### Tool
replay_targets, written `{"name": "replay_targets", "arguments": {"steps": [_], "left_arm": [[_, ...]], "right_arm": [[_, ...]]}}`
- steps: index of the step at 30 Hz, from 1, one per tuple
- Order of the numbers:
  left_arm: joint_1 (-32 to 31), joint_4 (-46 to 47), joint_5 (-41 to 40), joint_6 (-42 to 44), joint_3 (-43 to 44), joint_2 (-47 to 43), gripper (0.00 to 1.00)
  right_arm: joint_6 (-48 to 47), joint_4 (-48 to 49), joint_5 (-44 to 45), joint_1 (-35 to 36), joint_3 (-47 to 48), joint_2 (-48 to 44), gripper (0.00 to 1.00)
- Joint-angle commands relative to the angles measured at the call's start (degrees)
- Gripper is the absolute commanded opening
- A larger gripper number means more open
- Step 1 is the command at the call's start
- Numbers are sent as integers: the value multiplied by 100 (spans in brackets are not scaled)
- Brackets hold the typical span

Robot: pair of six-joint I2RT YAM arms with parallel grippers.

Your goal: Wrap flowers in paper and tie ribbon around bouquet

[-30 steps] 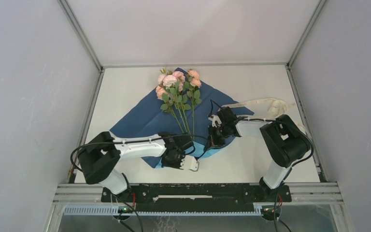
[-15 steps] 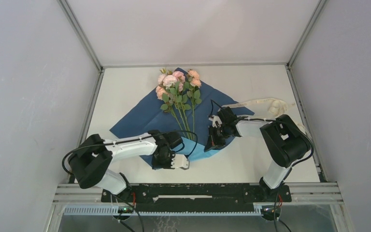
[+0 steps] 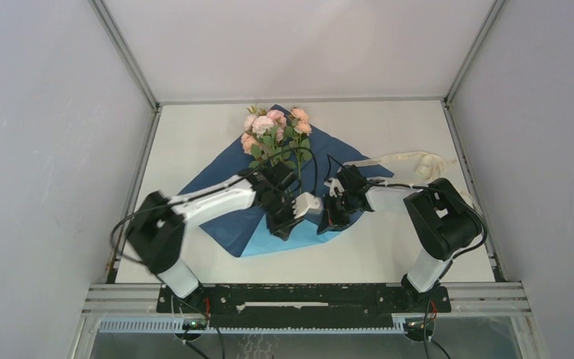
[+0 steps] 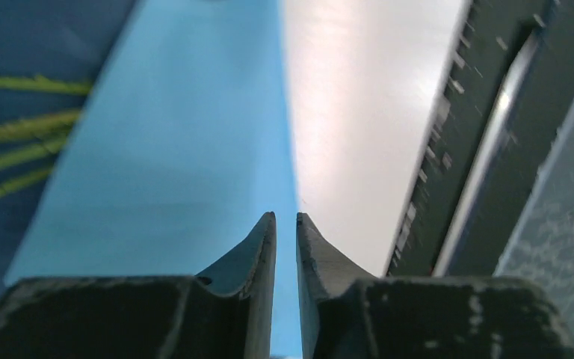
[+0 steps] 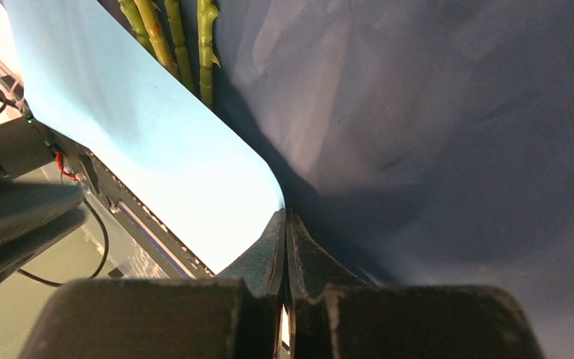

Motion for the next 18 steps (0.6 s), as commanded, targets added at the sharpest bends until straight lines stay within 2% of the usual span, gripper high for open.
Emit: {"name": "replay_targets", "arguments": {"steps": [1,4,8,10,13,15,18], "left_arm": [[460,889,175,-1300,658,1259,21],[660,1065,47,-1504,811,1702,21],[654,1139,55,-1489,721,1924,21],[657,1175,93,-1457,626,1979,21],[654,1175,87,-1426,558,2029,21],[657,1168,111,-1412,551,2007,21],[650,1158,199,-1424,549,1919,21]], "right_arm": [[79,-107,615,60,-45,-354,8],[147,-191,803,101,-41,-629,13],[217,-450,1214,85,-41,-1421,25],[222,-702,1626,-3,-41,-1943,35],[225,-1189,2560,-205,-53,-2874,43],[321,-1300,3109,-363,-188,-3540,53],[1076,-1172,2766,-714,-826,-4465,69]]}}
